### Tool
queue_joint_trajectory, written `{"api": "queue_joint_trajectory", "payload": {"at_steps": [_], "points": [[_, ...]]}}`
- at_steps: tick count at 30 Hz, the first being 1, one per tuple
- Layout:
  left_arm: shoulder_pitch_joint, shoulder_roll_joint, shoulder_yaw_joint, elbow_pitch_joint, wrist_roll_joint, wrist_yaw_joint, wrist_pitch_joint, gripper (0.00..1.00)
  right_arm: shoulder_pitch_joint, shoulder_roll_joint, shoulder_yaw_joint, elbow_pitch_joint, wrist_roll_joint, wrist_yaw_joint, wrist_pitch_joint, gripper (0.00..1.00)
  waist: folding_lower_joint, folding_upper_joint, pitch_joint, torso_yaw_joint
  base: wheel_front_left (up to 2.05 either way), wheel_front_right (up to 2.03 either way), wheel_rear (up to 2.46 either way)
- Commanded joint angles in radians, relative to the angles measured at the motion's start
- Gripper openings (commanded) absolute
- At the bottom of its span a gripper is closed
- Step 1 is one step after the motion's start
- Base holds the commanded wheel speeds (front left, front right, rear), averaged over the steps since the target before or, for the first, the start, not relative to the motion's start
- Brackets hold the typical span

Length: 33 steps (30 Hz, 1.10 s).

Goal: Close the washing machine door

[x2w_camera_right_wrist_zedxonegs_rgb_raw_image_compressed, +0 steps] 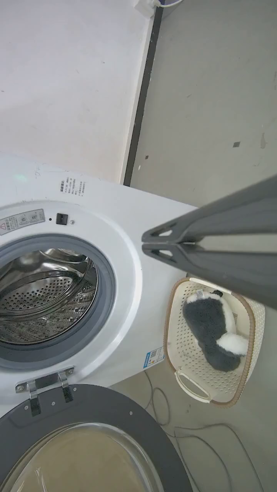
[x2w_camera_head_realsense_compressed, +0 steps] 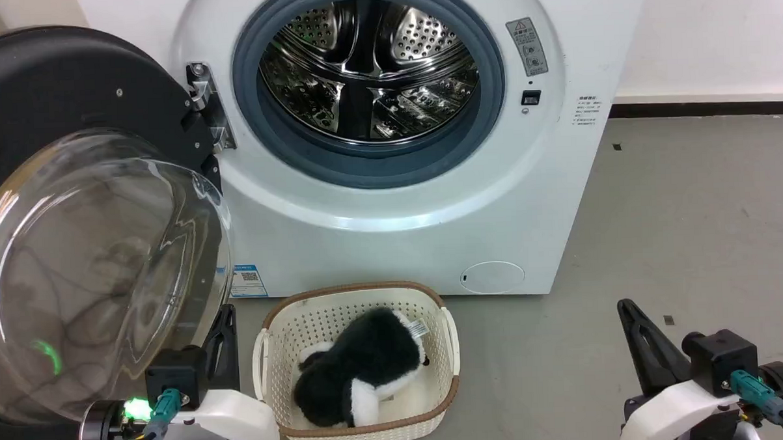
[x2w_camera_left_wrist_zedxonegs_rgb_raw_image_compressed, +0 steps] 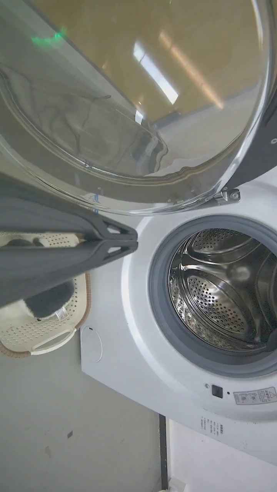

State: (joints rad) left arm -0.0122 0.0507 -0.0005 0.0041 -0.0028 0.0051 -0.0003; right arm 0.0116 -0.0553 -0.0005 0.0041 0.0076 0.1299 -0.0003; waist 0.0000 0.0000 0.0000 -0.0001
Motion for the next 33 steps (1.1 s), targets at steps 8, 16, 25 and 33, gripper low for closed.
{"api": "queue_joint_trajectory", "payload": {"at_steps": [8,16,25,33], "points": [[0.012,0.000,0.000,-0.004,0.003,-0.005,0.000,0.00,-0.012,0.005,0.000,-0.004,-0.008,0.001,0.000,0.00,0.0000,0.0000,0.000,0.000,0.00,0.00,0.00],[0.012,-0.001,0.000,-0.004,0.003,-0.005,0.000,0.00,-0.012,0.005,0.000,-0.004,-0.008,0.001,0.000,0.00,0.0000,0.0000,0.000,0.000,0.00,0.00,0.00],[0.012,-0.001,0.000,-0.004,0.003,-0.005,0.000,0.00,-0.012,0.005,0.000,-0.004,-0.008,0.001,0.000,0.00,0.0000,0.0000,0.000,0.000,0.00,0.00,0.00],[0.000,0.000,-0.007,0.001,0.001,0.015,-0.011,1.00,-0.001,0.000,-0.006,-0.004,0.013,0.000,-0.011,1.00,0.0000,0.0000,0.001,0.000,0.00,0.00,0.00]]}}
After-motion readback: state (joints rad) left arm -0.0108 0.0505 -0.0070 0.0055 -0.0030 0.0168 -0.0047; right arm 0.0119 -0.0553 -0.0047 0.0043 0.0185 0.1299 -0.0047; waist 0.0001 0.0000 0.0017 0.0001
